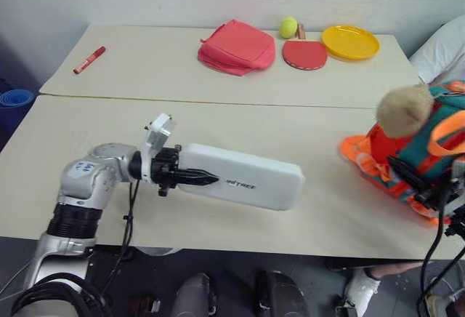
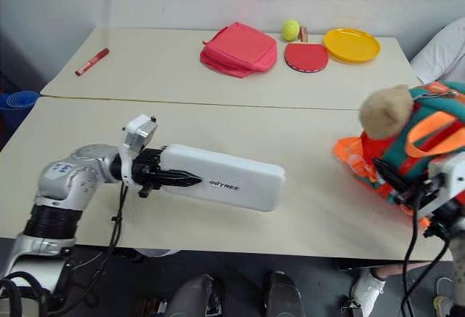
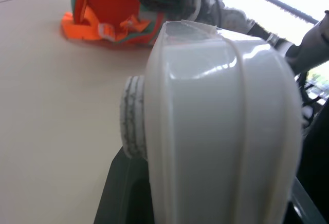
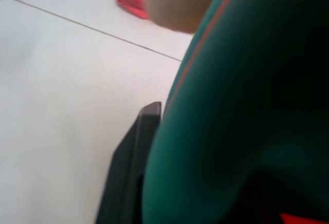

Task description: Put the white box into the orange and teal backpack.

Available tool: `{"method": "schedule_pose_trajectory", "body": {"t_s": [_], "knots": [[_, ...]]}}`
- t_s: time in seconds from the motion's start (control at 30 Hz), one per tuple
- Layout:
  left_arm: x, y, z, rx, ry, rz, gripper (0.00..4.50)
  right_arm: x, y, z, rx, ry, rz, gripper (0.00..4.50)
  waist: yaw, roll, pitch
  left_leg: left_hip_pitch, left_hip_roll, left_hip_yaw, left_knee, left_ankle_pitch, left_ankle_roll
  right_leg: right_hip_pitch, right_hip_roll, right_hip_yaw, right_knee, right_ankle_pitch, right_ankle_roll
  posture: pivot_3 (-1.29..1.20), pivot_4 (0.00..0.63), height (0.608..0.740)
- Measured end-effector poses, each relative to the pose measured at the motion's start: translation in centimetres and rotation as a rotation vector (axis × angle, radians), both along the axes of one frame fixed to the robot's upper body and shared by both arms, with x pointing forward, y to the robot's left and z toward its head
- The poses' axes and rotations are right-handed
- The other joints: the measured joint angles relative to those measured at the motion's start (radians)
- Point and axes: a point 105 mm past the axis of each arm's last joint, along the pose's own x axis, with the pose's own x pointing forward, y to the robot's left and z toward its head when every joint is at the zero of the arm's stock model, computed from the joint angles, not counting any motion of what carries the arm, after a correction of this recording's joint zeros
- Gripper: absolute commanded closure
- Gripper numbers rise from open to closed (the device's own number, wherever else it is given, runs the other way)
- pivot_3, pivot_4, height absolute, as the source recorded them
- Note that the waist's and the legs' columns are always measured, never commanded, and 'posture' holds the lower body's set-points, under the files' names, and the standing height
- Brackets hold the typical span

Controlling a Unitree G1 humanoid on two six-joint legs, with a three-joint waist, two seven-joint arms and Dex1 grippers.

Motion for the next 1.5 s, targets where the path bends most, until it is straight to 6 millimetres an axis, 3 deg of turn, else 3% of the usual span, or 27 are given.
{"method": "schedule_pose_trajectory", "body": {"t_s": [0.13, 0.23, 0.37, 0.47, 0.57, 0.63, 0.7, 0.8, 0.9, 1.0, 1.1, 1.3, 1.5], "knots": [[-0.1, 0.9, -0.6, 0.02, 0.02, 0.032, 3.21, 0.8, 2.9, -0.3, 0.051, 0.005, 0.097, 4.49, 0.0, 0.0, 0.0, -0.001, 0.0, 0.0, 0.001, 0.0, 0.0, 0.0, -0.001, 0.0, 0.0, 0.0, 0.0, 0.0, 0.15, 0.74], [0.3, 1.9, -0.2, -0.007, 0.012, 0.091, 3.21, 1.3, 6.3, -0.4, 0.069, 0.01, 0.222, 4.49, -0.002, 0.0, 0.0, 0.0, 0.0, 0.0, 0.001, 0.0, 0.0, 0.0, -0.001, 0.0, 0.001, 0.0, 0.0, 0.0, 0.15, 0.74], [3.0, 4.3, 0.8, -0.157, -0.053, 0.307, 3.21, 2.0, 12.4, 1.0, 0.085, -0.029, 0.431, 4.49, -0.012, 0.0, 0.001, 0.0, 0.001, 0.0, 0.002, 0.0, -0.001, -0.001, 0.0, 0.0, 0.002, 0.0, 0.0, 0.0, 0.15, 0.74], [3.2, 5.4, 0.2, -0.167, -0.031, 0.355, 3.21, 0.7, 16.1, 2.5, 0.114, -0.032, 0.601, 4.49, -0.016, 0.0, 0.001, -0.003, 0.001, 0.0, 0.001, 0.0, -0.001, -0.003, 0.0, -0.001, 0.005, 0.0, 0.0, 0.0, 0.15, 0.74], [3.0, 6.1, 0.0, -0.166, 0.022, 0.381, 3.21, -2.4, 18.2, 3.3, 0.164, 0.046, 0.775, 4.49, -0.014, 0.0, 0.001, -0.005, 0.001, -0.001, 0.002, -0.001, 0.0, -0.003, 0.0, -0.002, 0.003, 0.0, 0.0, 0.0, 0.15, 0.74], [3.0, 6.7, 0.5, -0.198, 0.035, 0.408, 3.21, -5.5, 18.3, 2.7, 0.176, 0.194, 0.887, 4.49, -0.002, -0.001, 0.001, -0.006, 0.0, -0.002, 0.003, -0.004, 0.003, -0.003, -0.001, -0.003, 0.002, 0.0, 0.0, 0.0, 0.15, 0.74], [2.8, 7.6, 1.4, -0.227, 0.036, 0.448, 3.21, -8.0, 17.2, 2.1, 0.162, 0.357, 0.945, 4.49, 0.004, -0.004, 0.003, -0.006, 0.0, -0.004, 0.005, -0.006, 0.005, 0.002, -0.002, -0.004, -0.003, 0.0, 0.0, 0.0, 0.15, 0.74], [1.8, 8.6, 2.3, -0.235, 0.008, 0.46, 3.21, -9.8, 14.7, 1.5, 0.111, 0.558, 0.94, 4.49, 0.004, -0.006, 0.004, -0.005, 0.0, -0.004, 0.005, -0.008, 0.008, 0.006, -0.003, -0.004, -0.01, 0.003, 0.005, 0.0, 0.15, 0.74], [1.0, 8.8, 2.2, -0.229, -0.001, 0.457, 3.21, -8.3, 12.6, 2.1, 0.136, 0.551, 0.844, 4.49, 0.001, -0.009, 0.004, -0.004, 0.0, -0.004, 0.006, -0.009, 0.008, 0.006, -0.004, -0.003, -0.014, 0.005, 0.007, 0.0, 0.15, 0.74], [0.3, 8.2, 2.8, -0.243, -0.009, 0.425, 3.21, -7.1, 11.8, 2.2, 0.142, 0.523, 0.782, 4.49, 0.005, -0.009, 0.004, -0.005, 0.0, -0.005, 0.005, -0.009, 0.0, 0.004, -0.004, -0.003, -0.012, 0.005, 0.007, 0.0, 0.15, 0.74], [-0.3, 8.2, 5.1, -0.31, -0.062, 0.415, 3.21, -6.7, 12.1, 2.4, 0.152, 0.491, 0.773, 4.49, 0.009, -0.009, 0.004, -0.005, 0.0, -0.006, 0.004, -0.008, -0.001, 0.003, -0.004, -0.004, -0.011, 0.004, 0.005, 0.0, 0.15, 0.74], [-2.0, 10.2, 9.9, -0.403, -0.09, 0.43, 3.21, -6.9, 13.3, 1.7, 0.182, 0.501, 0.797, 4.49, 0.004, -0.009, 0.005, -0.005, 0.0, -0.005, 0.005, -0.006, 0.002, 0.003, -0.003, -0.004, -0.01, 0.004, 0.005, 0.0, 0.15, 0.74], [-5.0, 7.0, 10.5, -0.319, -0.065, 0.24, 3.21, -6.6, 13.9, 1.6, 0.177, 0.505, 0.806, 4.49, 0.009, -0.008, 0.005, -0.005, 0.0, -0.005, 0.005, -0.006, 0.001, 0.003, -0.003, -0.003, -0.01, 0.004, 0.005, 0.0, 0.15, 0.74]]}}
